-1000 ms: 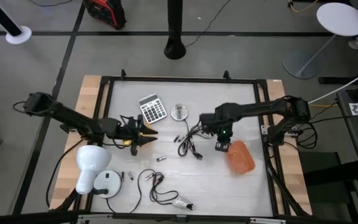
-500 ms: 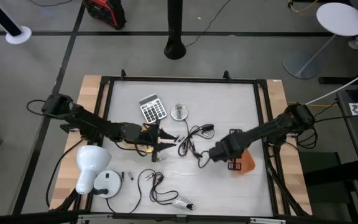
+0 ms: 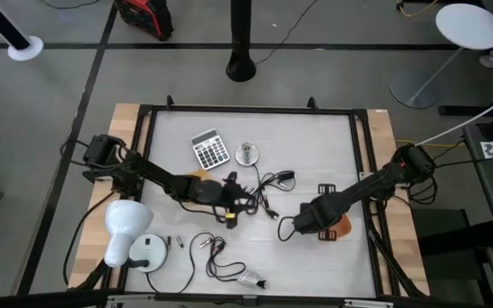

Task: Sort batteries
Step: Put the silver battery into the orange bin, then put the black battery into the yellow bin

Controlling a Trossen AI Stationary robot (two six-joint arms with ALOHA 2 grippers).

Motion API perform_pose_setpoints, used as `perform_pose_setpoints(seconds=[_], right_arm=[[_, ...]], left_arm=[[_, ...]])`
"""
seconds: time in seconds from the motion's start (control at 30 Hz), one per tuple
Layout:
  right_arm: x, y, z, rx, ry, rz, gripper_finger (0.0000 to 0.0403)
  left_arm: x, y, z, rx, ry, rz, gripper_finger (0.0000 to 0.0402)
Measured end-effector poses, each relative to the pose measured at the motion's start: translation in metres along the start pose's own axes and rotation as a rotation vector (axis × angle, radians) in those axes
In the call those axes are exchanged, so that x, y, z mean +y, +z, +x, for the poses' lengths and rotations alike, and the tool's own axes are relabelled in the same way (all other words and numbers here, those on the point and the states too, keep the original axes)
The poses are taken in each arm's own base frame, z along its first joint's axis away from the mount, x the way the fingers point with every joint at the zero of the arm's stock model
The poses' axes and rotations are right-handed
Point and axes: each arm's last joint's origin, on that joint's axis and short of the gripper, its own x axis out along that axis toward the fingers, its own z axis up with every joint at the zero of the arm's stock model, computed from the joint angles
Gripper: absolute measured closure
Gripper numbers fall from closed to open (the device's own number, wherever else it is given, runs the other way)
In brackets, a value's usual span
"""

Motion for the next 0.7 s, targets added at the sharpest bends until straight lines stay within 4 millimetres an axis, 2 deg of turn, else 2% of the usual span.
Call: perform_pose_setpoints(seconds=[0.13, 0.3, 0.7], right_arm=[[-0.001, 0.0, 0.0, -0.018, -0.031, 0.002, 0.0318], [-0.001, 0.001, 0.0, -0.021, -0.038, 0.0, 0.028], [-0.001, -0.004, 0.0, 0.047, 0.005, -0.032, 0.027]], left_arm=[[0.006, -0.002, 0.004, 0.135, 0.114, 0.014, 0.0279], [0.012, -0.001, 0.006, 0.221, 0.182, -0.007, 0.0279], [0.017, -0.011, 0.003, 0.323, 0.245, -0.048, 0.0279]])
